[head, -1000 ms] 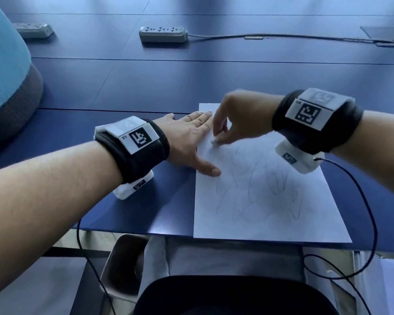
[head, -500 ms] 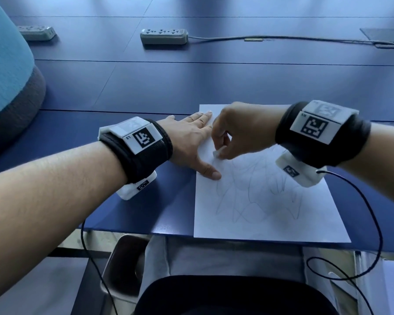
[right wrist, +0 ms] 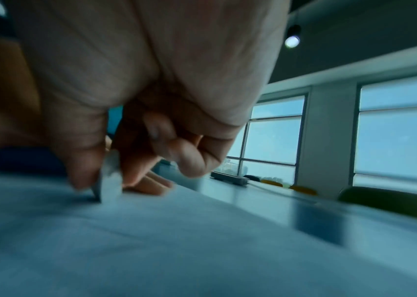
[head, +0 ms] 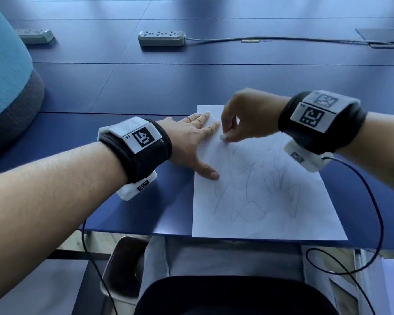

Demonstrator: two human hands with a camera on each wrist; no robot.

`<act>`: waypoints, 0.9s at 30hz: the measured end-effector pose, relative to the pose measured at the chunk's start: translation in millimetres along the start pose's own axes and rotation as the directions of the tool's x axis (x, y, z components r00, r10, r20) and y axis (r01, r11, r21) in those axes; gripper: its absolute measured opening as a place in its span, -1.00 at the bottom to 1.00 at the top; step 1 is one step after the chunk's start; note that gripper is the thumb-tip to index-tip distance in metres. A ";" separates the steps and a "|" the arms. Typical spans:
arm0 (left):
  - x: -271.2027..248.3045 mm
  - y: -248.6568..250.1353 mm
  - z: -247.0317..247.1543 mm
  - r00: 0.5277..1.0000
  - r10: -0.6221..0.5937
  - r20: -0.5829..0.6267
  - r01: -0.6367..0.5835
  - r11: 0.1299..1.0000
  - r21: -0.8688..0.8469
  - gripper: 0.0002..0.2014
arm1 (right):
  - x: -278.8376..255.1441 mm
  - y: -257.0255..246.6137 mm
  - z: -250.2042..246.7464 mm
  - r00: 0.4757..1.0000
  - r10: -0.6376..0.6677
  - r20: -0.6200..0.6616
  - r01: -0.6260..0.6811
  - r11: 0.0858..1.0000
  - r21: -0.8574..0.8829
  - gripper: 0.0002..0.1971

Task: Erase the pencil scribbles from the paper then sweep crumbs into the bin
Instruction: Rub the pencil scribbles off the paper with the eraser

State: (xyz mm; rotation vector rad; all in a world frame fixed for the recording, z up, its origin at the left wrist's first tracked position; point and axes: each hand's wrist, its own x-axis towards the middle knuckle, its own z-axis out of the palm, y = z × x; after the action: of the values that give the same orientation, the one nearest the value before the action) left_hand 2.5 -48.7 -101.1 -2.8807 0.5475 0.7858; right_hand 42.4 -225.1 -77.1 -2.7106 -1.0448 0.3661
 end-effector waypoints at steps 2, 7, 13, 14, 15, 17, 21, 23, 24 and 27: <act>0.6 -0.2 -0.9 1.000 0.007 0.005 -0.007 1.000 0.010 0.30 | -5.7 -7.8 7.7 0.995 -0.054 0.086 0.052 0.998 0.020 -0.89; 1.4 1.6 -2.3 1.000 -0.008 0.025 0.007 1.000 0.008 0.30 | -2.8 4.3 -3.6 0.999 0.012 0.043 -0.013 1.000 0.025 -0.87; 0.6 2.8 -3.6 0.999 -0.015 0.038 0.014 1.000 0.008 0.31 | -12.9 -3.1 7.1 0.992 -0.029 0.124 0.020 0.997 0.071 -0.86; 1.1 3.3 -3.6 0.999 -0.019 0.039 0.018 1.000 0.010 0.31 | -10.8 1.7 3.3 0.995 -0.002 0.096 -0.004 0.998 0.057 -0.88; 1.5 3.7 -3.6 0.999 -0.024 0.038 0.023 1.000 0.012 0.31 | -7.9 6.6 0.0 0.999 0.023 0.047 -0.024 0.999 0.034 -0.89; 1.8 4.4 -3.4 0.999 -0.029 0.037 0.028 0.999 0.015 0.31 | -4.7 11.4 0.5 0.999 0.035 -0.032 -0.034 0.999 0.016 -0.88; 1.9 3.5 -4.0 0.999 -0.025 0.048 0.024 1.000 0.014 0.30 | -9.9 -7.3 14.2 0.997 -0.055 0.051 0.054 0.998 0.016 -0.85; 2.5 3.4 -3.7 0.999 -0.025 0.047 0.024 1.000 0.015 0.30 | -5.2 -5.6 7.1 1.000 -0.009 0.025 0.008 1.000 0.014 -0.86; 3.2 3.2 -3.1 0.999 -0.025 0.044 0.024 1.000 0.013 0.30 | -2.6 -3.5 4.0 1.000 0.013 -0.008 -0.013 1.000 0.004 -0.86; 3.3 0.8 -2.9 0.999 -0.013 0.035 0.013 1.000 -0.001 0.29 | 0.1 -5.7 10.2 0.999 -0.026 -0.025 0.026 1.000 0.007 -0.88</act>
State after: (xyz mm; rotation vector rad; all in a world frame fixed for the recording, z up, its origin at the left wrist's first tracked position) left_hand 6.2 -51.0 -100.4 -2.8630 0.5234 0.8332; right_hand 35.8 -219.8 -85.2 -2.6849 -1.0690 0.3303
